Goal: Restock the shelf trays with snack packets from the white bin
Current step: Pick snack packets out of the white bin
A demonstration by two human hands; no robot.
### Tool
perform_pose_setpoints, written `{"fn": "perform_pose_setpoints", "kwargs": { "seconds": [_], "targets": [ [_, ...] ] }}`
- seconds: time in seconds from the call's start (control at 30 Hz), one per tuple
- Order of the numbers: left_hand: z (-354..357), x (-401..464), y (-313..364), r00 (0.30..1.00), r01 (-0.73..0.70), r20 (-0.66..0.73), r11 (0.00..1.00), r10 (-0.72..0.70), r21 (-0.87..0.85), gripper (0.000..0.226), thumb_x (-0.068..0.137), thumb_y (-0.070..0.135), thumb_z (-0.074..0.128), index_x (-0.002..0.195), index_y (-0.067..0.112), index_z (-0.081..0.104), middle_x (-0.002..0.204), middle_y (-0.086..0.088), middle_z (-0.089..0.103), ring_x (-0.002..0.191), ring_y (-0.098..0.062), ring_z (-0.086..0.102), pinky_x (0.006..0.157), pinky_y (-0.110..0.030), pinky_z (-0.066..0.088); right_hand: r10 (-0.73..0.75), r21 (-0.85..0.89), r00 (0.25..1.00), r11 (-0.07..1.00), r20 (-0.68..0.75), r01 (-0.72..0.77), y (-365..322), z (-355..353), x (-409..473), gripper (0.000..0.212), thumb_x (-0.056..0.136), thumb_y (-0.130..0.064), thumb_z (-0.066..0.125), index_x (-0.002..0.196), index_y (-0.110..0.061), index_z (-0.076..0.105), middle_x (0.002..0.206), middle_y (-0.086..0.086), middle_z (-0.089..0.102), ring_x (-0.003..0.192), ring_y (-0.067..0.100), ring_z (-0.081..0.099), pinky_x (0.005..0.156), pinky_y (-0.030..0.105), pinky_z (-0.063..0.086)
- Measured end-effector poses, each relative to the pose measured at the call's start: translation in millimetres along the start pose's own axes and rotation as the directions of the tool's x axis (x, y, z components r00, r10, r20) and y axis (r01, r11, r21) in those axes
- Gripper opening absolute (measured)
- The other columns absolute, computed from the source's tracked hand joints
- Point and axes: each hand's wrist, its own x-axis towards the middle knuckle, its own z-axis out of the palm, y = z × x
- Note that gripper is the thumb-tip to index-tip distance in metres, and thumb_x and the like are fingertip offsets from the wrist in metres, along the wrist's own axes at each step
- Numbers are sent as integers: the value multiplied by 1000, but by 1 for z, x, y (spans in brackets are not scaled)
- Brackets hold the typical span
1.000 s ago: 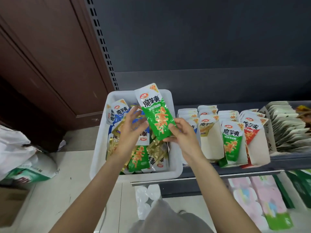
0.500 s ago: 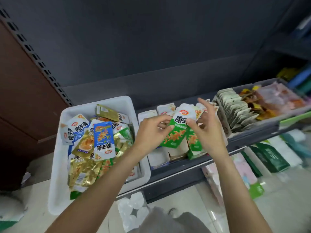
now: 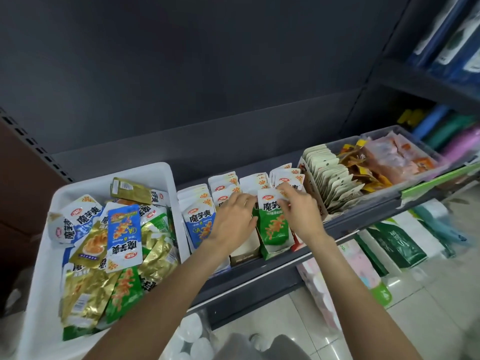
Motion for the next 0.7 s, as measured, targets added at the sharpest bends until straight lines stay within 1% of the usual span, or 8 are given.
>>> {"fn": "perform_pose_setpoints", "kwargs": {
  "seconds": [0.1, 0.17, 0.27, 0.37, 0.43, 0.53, 0.6, 0.7],
  "targets": [
    [6, -4, -3, 1000, 5, 20, 999, -6, 42, 44, 94, 28, 48, 134, 12, 46, 135, -1, 49, 125, -18, 40, 102, -29, 34, 13, -66, 998, 998, 61, -9, -4, 14, 4, 29, 91, -9, 55, 120, -12, 54, 101, 9, 67, 89, 29, 64, 64, 29, 37],
    [8, -5, -4, 1000, 17, 15, 999, -18, 45, 42, 94, 27, 47, 132, 10, 49, 135, -2, 49, 124, -18, 41, 102, -29, 34, 43, -65, 998, 997, 49, -40, -5, 25, 6, 24, 91, -8, 55, 115, -10, 55, 104, 8, 66, 90, 28, 64, 62, 28, 39],
    [9, -7, -3, 999, 32, 5, 999, -32, 42, 42, 94, 27, 45, 131, 9, 50, 135, -2, 48, 124, -18, 40, 101, -29, 36, 56, -1, 997, 998, -44, -56, -8, 37, 5, 5, 88, -5, 59, 93, -7, 57, 89, 9, 65, 79, 27, 63, 58, 27, 39],
    [8, -9, -3, 999, 34, 16, 999, -34, 43, 43, 94, 27, 43, 133, 9, 48, 137, -3, 45, 126, -18, 39, 101, -30, 37, 31, 15, 990, 999, -135, -30, -9, 49, -2, 16, 77, 6, 67, 82, -5, 56, 80, 11, 61, 73, 29, 60, 52, 27, 41],
    [8, -11, -5, 999, 36, 15, 999, -37, 34, 43, 94, 26, 44, 134, 10, 47, 138, -3, 45, 127, -18, 39, 102, -29, 37, 78, 45, 989, 996, -124, -73, -8, 55, -6, 23, 78, 5, 67, 96, -3, 57, 100, 14, 59, 90, 29, 59, 63, 33, 51],
    [7, -14, -10, 999, 46, 6, 999, -46, -1, 43, 93, 25, 47, 134, 10, 48, 138, -3, 44, 126, -18, 39, 101, -30, 39, 92, 95, 991, 992, -98, -83, -7, 60, -17, 49, 78, 8, 65, 123, -6, 51, 132, 15, 42, 122, 28, 44, 89, 29, 49],
    [6, -16, -13, 999, 54, -2, 998, -54, -29, 42, 93, 24, 49, 133, 11, 48, 138, -2, 44, 126, -18, 39, 97, -29, 41, 73, 141, 988, 989, -136, -53, -10, 57, -25, 53, 78, 10, 63, 125, -9, 50, 138, 15, 36, 127, 25, 39, 92, 22, 44],
    [2, -22, -18, 998, 58, -29, 994, -61, -88, 41, 93, 25, 50, 132, 15, 50, 135, 0, 49, 125, -17, 40, 95, -28, 42, 71, 205, 972, 979, -226, -24, -18, 48, -37, 44, 81, 6, 63, 121, -10, 53, 135, 13, 41, 124, 23, 43, 91, 6, 35]
  ]
}}
